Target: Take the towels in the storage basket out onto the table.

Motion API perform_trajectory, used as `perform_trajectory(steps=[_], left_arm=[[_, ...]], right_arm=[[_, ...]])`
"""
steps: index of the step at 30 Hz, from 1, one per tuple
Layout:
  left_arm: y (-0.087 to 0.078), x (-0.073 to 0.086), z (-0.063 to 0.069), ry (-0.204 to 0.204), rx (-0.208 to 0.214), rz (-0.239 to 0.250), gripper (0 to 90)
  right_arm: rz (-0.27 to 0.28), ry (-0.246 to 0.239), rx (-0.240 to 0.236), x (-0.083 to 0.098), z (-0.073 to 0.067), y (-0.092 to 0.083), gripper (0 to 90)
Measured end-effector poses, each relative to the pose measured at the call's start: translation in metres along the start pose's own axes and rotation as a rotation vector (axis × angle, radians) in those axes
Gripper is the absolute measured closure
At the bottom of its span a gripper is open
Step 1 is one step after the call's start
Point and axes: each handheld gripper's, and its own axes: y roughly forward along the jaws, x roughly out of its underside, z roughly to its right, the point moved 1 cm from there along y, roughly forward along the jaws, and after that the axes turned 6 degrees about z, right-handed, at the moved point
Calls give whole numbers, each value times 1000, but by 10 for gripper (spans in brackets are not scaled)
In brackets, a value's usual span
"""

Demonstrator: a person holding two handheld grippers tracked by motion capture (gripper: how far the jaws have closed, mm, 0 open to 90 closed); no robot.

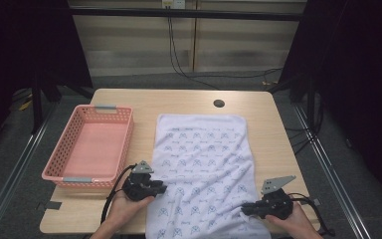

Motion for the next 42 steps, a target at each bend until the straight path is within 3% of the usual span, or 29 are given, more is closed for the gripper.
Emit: perform_trajectory(steps=[1, 2, 4, 6, 7, 9, 10, 11, 12, 13, 14, 17, 18, 19, 22, 25, 28, 31, 32, 33, 34, 38, 39, 42], left_arm=[[0, 0, 0, 5, -5, -1, 704], [0, 0, 0, 6, -12, -1, 703], [-1, 1, 1, 17, -17, -5, 690], [-1, 0, 2, -2, -5, -9, 652], [-1, 0, 3, 5, -5, -9, 618], [-1, -1, 5, 15, 16, -6, 565], [-1, -5, 6, 29, 41, 14, 567], [-1, -5, 6, 29, 41, 14, 580], [-2, -8, 6, 38, 39, 22, 589], [-2, -10, 5, 37, 38, 36, 589], [-2, -13, 3, 34, 29, 45, 614], [6, -17, -3, 26, 11, 55, 616], [11, -16, -8, 15, -11, 36, 598], [13, -14, -10, 20, -14, 18, 587], [12, -12, -11, 20, -20, 25, 578], [10, -10, -12, 15, -20, 28, 536], [4, -6, -7, 23, -2, 15, 456], [0, 0, -1, 46, 12, 6, 469], [-3, 3, 4, 81, 10, -11, 507], [-3, 3, 4, 81, 10, -11, 554], [-5, 4, 9, 111, 5, -28, 576], [-13, 11, 16, 94, 6, -51, 750], [-15, 14, 17, 87, 23, -48, 790], [-20, 18, 20, 70, 42, -56, 802]], right_arm=[[-17, -14, 35, 1, 0, -4, 865], [-37, -35, 40, 5, -2, -12, 865], [-53, -33, 12, 11, -5, -18, 862], [-59, -45, -6, 12, -8, -19, 858], [-52, -57, -10, 10, -10, -20, 838], [28, -47, -17, 4, -9, -24, 720], [97, -25, 9, -3, -1, -28, 668], [97, -25, 9, -3, -1, -28, 668], [156, 12, 36, -11, 14, -28, 631], [156, 12, 36, -11, 14, -28, 631], [162, 14, 77, -21, 27, -25, 584], [161, 21, 89, -30, 39, -17, 553], [143, 22, 116, -38, 51, -5, 533], [134, 20, 123, -40, 55, 1, 536], [118, 17, 145, -41, 61, 13, 574], [70, -16, 164, -34, 59, 21, 683], [69, 3, 164, -19, 51, 8, 787], [60, 3, 162, -13, 48, 2, 814], [49, -4, 163, -10, 42, 0, 821], [49, -4, 163, -10, 42, 0, 821], [41, 1, 146, -7, 37, -2, 827], [21, 9, 103, -3, 30, -5, 879], [12, 13, 93, -2, 28, -5, 883], [12, 18, 68, 0, 25, -5, 885]])
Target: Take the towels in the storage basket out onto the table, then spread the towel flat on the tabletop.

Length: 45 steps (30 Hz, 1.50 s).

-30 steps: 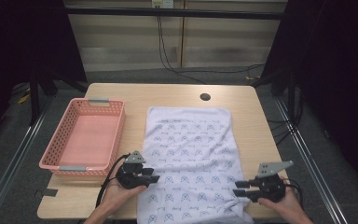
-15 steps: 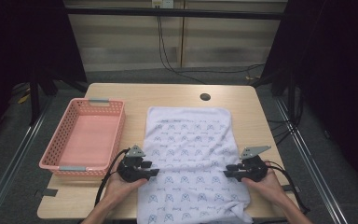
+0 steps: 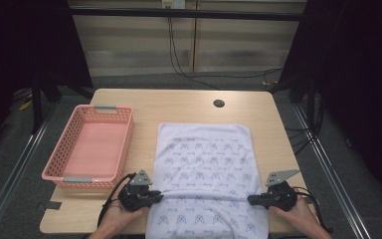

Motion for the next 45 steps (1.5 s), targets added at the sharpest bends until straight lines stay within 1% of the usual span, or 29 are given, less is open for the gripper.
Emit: perform_trajectory(steps=[1, 2, 3, 4, 5, 6, 7, 8, 10, 12, 13, 14, 15, 18, 19, 20, 21, 22, 25, 26, 28, 30, 32, 33, 35, 40, 42, 44, 45], left_arm=[[-2, 2, 2, -13, 26, -5, 796], [-3, 4, 3, -18, 46, -2, 732], [-5, 6, 5, -27, 77, -3, 732], [-7, 7, 8, -20, 84, -4, 590], [-8, 7, 9, -14, 87, -11, 590], [-8, 5, 10, -13, 80, 4, 525], [-8, 2, 7, -13, 72, 20, 468], [-8, -3, 4, -22, 74, 48, 468], [-8, -14, -6, -34, 44, 101, 461], [-4, -26, -16, -58, 12, 137, 519], [1, -31, -21, -61, 6, 127, 536], [14, -39, -30, -60, -24, 116, 560], [14, -39, -30, -60, -24, 116, 557], [33, -48, -42, -57, -22, 84, 552], [38, -50, -46, -60, -52, 65, 537], [41, -52, -49, -44, -84, 49, 504], [42, -53, -52, -40, -73, 51, 511], [44, -53, -54, -72, -88, 82, 508], [45, -51, -56, -58, -102, 73, 518], [45, -50, -57, -56, -101, 84, 536], [44, -49, -57, -42, -114, 74, 563], [43, -48, -54, -14, -131, 65, 654], [42, -44, -53, -26, -114, 75, 767], [40, -42, -52, -23, -108, 72, 804], [36, -36, -45, -20, -84, 77, 852], [26, -24, -23, 2, -35, 43, 852], [24, -21, -17, 2, -25, 40, 851], [18, -15, -7, -12, -3, 22, 849], [16, -12, -1, 2, 6, 13, 849]], right_arm=[[-4, -3, -9, 1, -2, -1, 884], [-13, -1, -45, 3, -5, -1, 878], [-13, -1, -45, 3, -5, -1, 878], [-4, -11, -53, 5, -10, -3, 778], [-4, -11, -53, 5, -10, -3, 778], [6, -9, -49, 4, -10, -5, 715], [59, 4, -8, -1, -5, -8, 618], [59, 4, -8, -1, -5, -8, 618], [97, 7, 46, -9, 3, -10, 597], [124, 18, 75, -18, 12, -6, 594], [130, 16, 94, -22, 17, -3, 583], [139, 16, 108, -32, 27, 3, 569], [139, 16, 108, -32, 27, 3, 569], [142, 18, 125, -47, 42, 14, 527], [139, 21, 133, -51, 47, 17, 513], [138, 21, 145, -55, 52, 21, 511], [127, 23, 151, -58, 60, 28, 503], [117, 32, 159, -58, 64, 31, 499], [102, 36, 172, -58, 69, 36, 495], [94, 42, 174, -57, 70, 39, 497], [101, 24, 186, -56, 70, 41, 519], [89, 17, 199, -55, 68, 41, 600], [81, -3, 216, -53, 66, 39, 726], [79, -7, 190, -51, 65, 37, 783], [76, -1, 172, -42, 57, 30, 846], [61, 0, 139, -21, 35, 15, 858], [57, -2, 126, -18, 30, 12, 858], [32, -9, 97, -8, 15, 5, 858], [32, -9, 97, -8, 15, 5, 858]])
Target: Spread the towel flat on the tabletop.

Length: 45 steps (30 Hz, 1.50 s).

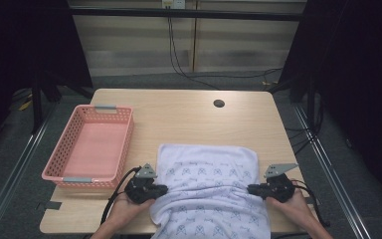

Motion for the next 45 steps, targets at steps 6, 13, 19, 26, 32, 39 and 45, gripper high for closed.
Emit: perform_trajectory(steps=[6, 13, 19, 26, 32, 39, 45], left_arm=[[-15, 17, 20, -9, 96, -31, 806], [-7, -15, -6, -27, 18, 62, 661], [20, -41, -42, -58, -71, 73, 630], [28, -46, -55, -74, -133, 86, 559], [26, -44, -67, -76, -177, 114, 440], [37, -47, -74, -73, -197, 83, 464], [35, -45, -76, -81, -209, 97, 475]], right_arm=[[-54, -2, -65, 13, -26, -13, 829], [93, 26, 52, -11, 3, -18, 595], [104, 57, 184, -41, 61, 10, 513], [57, 80, 142, -37, 70, 29, 694], [49, 106, 96, -33, 70, 23, 854], [64, 110, 96, -33, 71, 22, 852], [83, 106, 95, -33, 71, 21, 848]])
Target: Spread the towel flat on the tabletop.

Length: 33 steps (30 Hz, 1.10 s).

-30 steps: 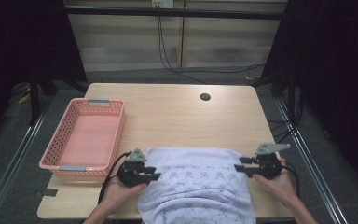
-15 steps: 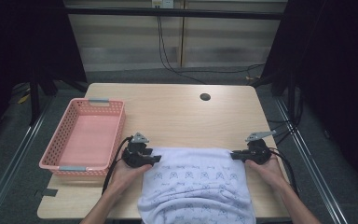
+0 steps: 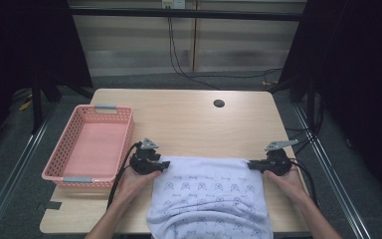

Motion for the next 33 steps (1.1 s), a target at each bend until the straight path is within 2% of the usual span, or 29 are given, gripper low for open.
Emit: perform_trajectory(steps=[2, 5, 11, 13, 14, 15, 16, 17, 18, 20, 22, 23, 26, 29, 31, 32, 33], left_arm=[[-1, 0, 1, 0, -24, 13, 471], [-2, 1, -3, -38, -1, 22, 459], [0, 2, -1, -22, 11, 17, 466], [0, 1, -1, -6, 7, 7, 490], [0, 1, 0, 8, 7, 4, 554], [0, 1, 0, 8, 7, 4, 582], [-1, 1, 1, 28, 2, -5, 609], [0, 1, 2, 28, 30, -10, 609], [0, 1, 6, 46, 39, -14, 647], [0, 1, 8, 49, 55, -20, 646], [1, 0, 13, 80, 46, -25, 712], [1, 0, 13, 84, 46, -25, 717], [1, -1, 10, 63, 45, -35, 821], [1, -1, 11, 63, 46, -39, 841], [-2, -3, 9, 14, 65, -25, 846], [-5, -4, 8, -2, 78, 1, 846], [-5, -4, 8, -2, 78, 1, 846]], right_arm=[[1, 2, -3, 0, 0, 0, 847], [3, 1, -5, 0, 0, 0, 846], [2, -5, -6, 0, -1, 0, 842], [-2, 3, -11, 0, -2, 1, 843], [2, 7, -22, 0, -2, 1, 844], [2, 7, -22, 0, -2, 1, 844], [11, 14, -25, 0, -2, 1, 845], [11, 14, -25, 0, -2, 1, 845], [13, 11, -31, -1, -1, 0, 845], [17, 17, -34, -1, -2, 0, 845], [21, 21, -39, -1, -3, -1, 845], [23, 16, -41, -1, -3, -1, 845], [25, 16, -42, -1, -3, -1, 846], [27, 19, -44, -2, -3, -2, 846], [51, 27, -45, -4, -1, -6, 847], [59, 30, -47, -5, 0, -9, 848], [59, 30, -47, -5, 0, -9, 848]])
